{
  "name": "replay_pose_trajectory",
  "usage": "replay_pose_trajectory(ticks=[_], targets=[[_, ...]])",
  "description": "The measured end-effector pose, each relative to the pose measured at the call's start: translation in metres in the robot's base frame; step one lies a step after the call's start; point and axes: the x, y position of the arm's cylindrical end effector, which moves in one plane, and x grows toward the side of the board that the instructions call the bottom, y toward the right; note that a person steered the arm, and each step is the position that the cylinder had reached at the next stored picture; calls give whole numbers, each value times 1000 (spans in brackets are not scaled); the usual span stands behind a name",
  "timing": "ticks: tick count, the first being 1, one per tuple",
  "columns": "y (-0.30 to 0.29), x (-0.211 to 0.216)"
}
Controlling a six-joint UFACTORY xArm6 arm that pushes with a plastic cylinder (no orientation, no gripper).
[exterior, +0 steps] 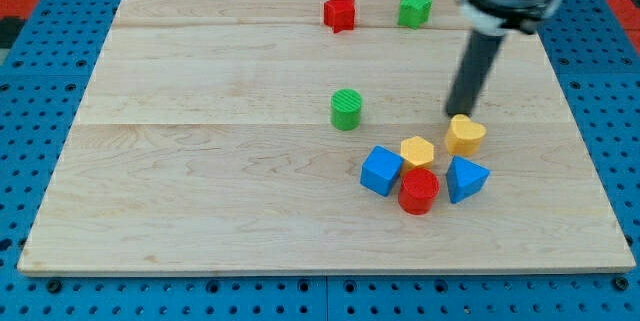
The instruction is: Place the green circle near left to the red star
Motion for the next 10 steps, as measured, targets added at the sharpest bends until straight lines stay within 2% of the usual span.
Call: replay_pose_trajectory(ticks=[2,3,5,7,8,9,10], targets=[[-144,0],[-183,-25],[-225,-113],[-228,-57],[-261,-48],[-278,-95],[-277,-121]])
